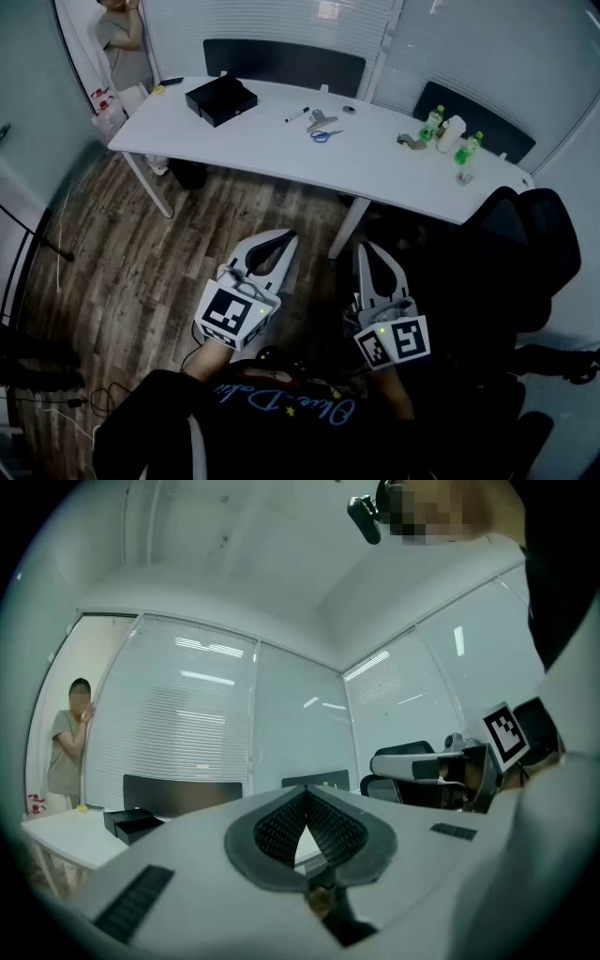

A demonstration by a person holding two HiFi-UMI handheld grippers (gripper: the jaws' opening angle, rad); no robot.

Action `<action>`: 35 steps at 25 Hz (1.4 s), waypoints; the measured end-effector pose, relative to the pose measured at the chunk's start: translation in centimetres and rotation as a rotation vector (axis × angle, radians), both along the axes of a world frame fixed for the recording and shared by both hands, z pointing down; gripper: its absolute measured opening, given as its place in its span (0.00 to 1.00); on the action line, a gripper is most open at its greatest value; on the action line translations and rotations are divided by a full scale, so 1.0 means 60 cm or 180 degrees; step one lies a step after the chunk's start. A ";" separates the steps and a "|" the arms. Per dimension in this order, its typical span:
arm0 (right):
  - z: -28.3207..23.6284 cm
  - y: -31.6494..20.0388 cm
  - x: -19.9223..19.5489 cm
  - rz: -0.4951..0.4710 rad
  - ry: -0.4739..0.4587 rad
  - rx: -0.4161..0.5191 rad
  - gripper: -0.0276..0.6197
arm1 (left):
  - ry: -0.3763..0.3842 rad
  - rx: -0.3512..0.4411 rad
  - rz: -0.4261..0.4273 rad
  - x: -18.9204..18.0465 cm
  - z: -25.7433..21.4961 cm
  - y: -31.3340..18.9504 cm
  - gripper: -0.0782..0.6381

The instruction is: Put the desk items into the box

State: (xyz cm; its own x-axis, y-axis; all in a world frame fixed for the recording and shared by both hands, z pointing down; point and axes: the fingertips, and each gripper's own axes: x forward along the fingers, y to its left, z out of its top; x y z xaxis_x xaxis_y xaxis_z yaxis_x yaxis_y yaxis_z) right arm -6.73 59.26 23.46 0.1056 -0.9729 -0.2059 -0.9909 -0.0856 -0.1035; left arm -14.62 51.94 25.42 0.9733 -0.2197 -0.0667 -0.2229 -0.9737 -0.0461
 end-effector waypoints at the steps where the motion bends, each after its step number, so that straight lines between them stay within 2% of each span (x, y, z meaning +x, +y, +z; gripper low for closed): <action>1: 0.000 -0.001 -0.001 -0.0003 0.0007 -0.0009 0.06 | 0.0016 -0.0005 0.0002 -0.001 -0.001 -0.002 0.12; 6: -0.004 0.000 -0.006 -0.0009 0.0005 -0.0022 0.06 | -0.0003 -0.0103 -0.0023 -0.010 -0.003 -0.006 0.12; 10: -0.006 0.005 -0.005 -0.0002 -0.0058 0.0005 0.06 | 0.0049 -0.0032 0.0006 -0.008 -0.008 0.000 0.12; 16: -0.011 0.011 0.002 -0.0011 -0.0104 0.0059 0.06 | -0.0004 0.0006 -0.0014 -0.010 -0.007 0.008 0.12; 20: -0.008 0.017 0.006 -0.0073 -0.0083 0.0075 0.06 | -0.0015 -0.0051 -0.0082 -0.010 -0.003 0.012 0.12; 25: -0.005 0.033 0.015 -0.0122 -0.0076 0.0078 0.06 | -0.0120 0.0148 -0.0145 0.003 -0.002 0.027 0.12; 35: 0.010 0.059 0.019 -0.0245 -0.0078 0.0043 0.06 | -0.0123 0.0120 -0.0110 0.022 0.007 0.065 0.12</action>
State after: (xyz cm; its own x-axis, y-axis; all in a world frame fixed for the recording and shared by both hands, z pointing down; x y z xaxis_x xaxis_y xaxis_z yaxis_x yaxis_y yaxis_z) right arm -5.59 62.78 24.04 0.0356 -0.9754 -0.2174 -0.9917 -0.0076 -0.1283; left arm -13.30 55.84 25.83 0.9672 -0.2511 -0.0381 -0.2536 -0.9629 -0.0919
